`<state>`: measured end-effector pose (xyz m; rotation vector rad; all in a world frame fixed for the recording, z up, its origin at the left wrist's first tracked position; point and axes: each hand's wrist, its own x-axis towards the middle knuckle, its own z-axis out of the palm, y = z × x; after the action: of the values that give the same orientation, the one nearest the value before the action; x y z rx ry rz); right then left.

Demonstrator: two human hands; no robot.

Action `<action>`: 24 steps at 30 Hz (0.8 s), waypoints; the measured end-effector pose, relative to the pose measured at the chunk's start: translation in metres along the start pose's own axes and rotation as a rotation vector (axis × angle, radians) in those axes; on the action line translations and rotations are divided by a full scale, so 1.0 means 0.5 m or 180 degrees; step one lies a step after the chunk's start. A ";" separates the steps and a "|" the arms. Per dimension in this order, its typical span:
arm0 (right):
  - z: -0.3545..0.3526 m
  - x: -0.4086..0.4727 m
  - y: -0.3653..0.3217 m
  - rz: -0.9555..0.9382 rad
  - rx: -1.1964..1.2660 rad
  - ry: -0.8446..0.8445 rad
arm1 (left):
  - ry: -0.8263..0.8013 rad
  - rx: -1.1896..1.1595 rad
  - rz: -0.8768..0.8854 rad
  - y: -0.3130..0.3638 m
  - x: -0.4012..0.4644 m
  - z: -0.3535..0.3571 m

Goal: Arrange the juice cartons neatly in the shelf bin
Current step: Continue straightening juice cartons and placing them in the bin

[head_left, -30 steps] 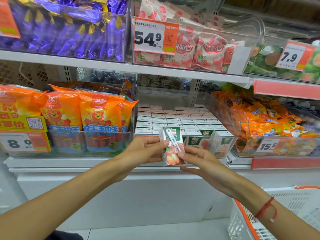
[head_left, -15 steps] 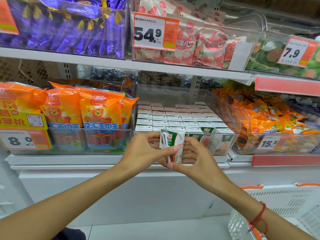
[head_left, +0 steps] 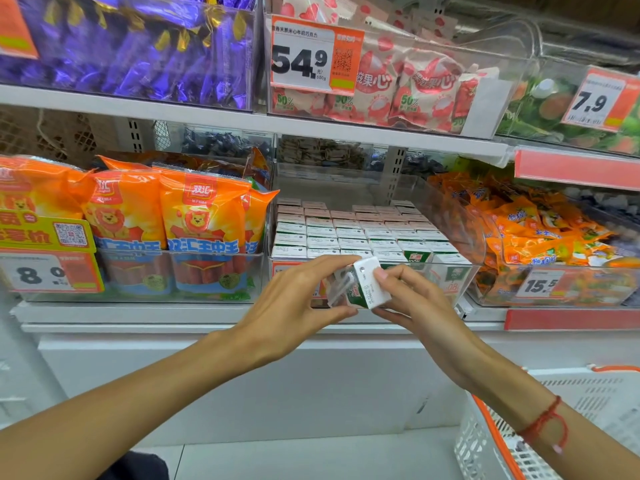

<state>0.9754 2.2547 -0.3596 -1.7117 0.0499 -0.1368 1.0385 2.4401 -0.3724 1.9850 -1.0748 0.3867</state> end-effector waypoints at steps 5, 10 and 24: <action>-0.001 -0.002 0.002 -0.0179 -0.0156 -0.0050 | -0.0121 -0.0347 -0.0477 -0.009 0.009 0.002; 0.010 -0.011 0.002 -0.0866 -0.0623 -0.0323 | -0.0185 -0.1660 -0.1298 -0.011 0.021 -0.010; 0.030 -0.003 -0.009 -0.0754 -0.0182 0.0205 | -0.0723 -0.2873 -0.3235 -0.009 0.023 -0.018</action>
<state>0.9755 2.2700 -0.3571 -1.7663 -0.1024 -0.3695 1.0498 2.4421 -0.3624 1.4710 -0.1509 -0.7550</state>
